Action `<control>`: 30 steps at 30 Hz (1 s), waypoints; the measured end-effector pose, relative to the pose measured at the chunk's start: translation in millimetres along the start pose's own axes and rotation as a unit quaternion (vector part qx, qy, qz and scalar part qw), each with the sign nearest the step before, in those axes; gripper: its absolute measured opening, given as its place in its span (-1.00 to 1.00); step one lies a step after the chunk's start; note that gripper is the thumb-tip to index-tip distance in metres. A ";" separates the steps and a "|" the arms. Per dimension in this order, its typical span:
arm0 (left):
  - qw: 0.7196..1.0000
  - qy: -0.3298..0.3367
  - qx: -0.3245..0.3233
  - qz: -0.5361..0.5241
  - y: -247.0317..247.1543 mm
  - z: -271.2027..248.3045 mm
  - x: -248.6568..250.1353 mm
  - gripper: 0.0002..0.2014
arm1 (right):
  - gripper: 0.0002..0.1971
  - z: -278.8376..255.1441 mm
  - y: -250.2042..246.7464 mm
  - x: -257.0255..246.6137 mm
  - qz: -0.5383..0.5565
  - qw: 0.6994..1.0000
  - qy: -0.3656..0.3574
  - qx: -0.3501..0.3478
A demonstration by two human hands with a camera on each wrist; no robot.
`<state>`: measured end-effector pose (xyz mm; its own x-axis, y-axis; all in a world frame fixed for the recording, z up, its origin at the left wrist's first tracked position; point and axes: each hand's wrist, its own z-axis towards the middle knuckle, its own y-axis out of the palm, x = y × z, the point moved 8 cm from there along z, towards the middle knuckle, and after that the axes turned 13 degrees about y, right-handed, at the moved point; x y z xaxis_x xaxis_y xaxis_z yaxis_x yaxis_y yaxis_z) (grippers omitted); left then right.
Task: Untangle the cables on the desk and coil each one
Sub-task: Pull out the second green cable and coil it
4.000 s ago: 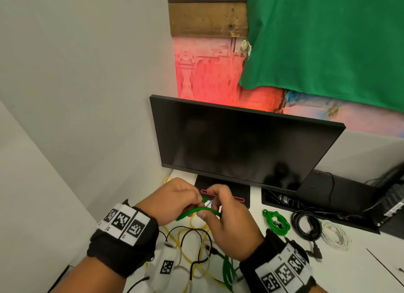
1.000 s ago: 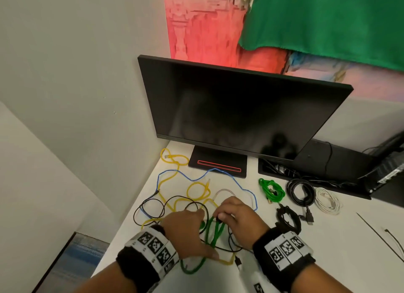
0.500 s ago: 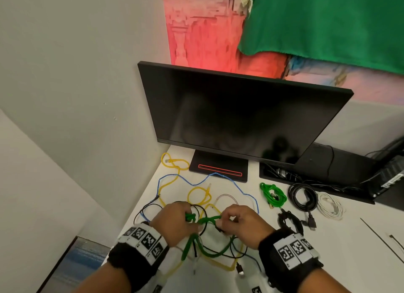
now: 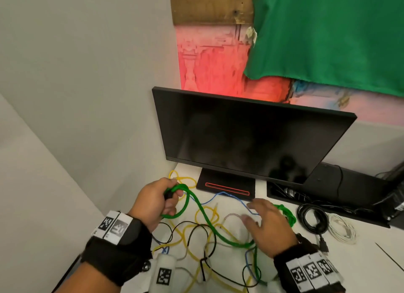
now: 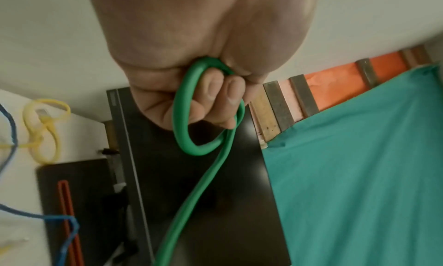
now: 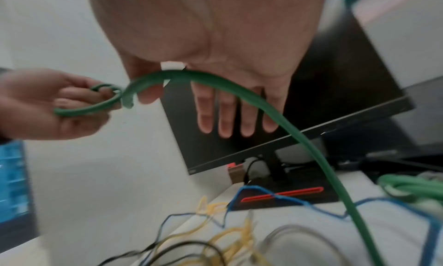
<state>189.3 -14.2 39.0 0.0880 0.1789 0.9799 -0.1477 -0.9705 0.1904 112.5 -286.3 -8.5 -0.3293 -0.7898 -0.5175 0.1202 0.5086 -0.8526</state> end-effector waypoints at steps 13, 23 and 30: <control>0.992 -0.011 0.026 -0.127 4.5 -2.1 24.3 -0.66 | -0.79 -53.1 6.2 -62.3 0.099 0.973 -0.192 -0.079; 0.980 0.095 -0.126 0.121 60.7 -29.1 24.0 -0.63 | -0.78 -52.2 -58.1 -134.6 0.219 0.946 -0.233 0.057; 0.990 0.047 -0.133 -0.020 78.6 -40.8 21.8 -0.52 | -0.61 -41.7 -62.5 -127.4 0.200 0.939 -0.194 0.201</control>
<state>139.5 -80.0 77.7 0.0087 0.2427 0.9701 -0.4006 -0.8880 0.2257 107.9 -203.2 113.8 0.1739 -0.6676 -0.7239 0.5318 0.6823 -0.5016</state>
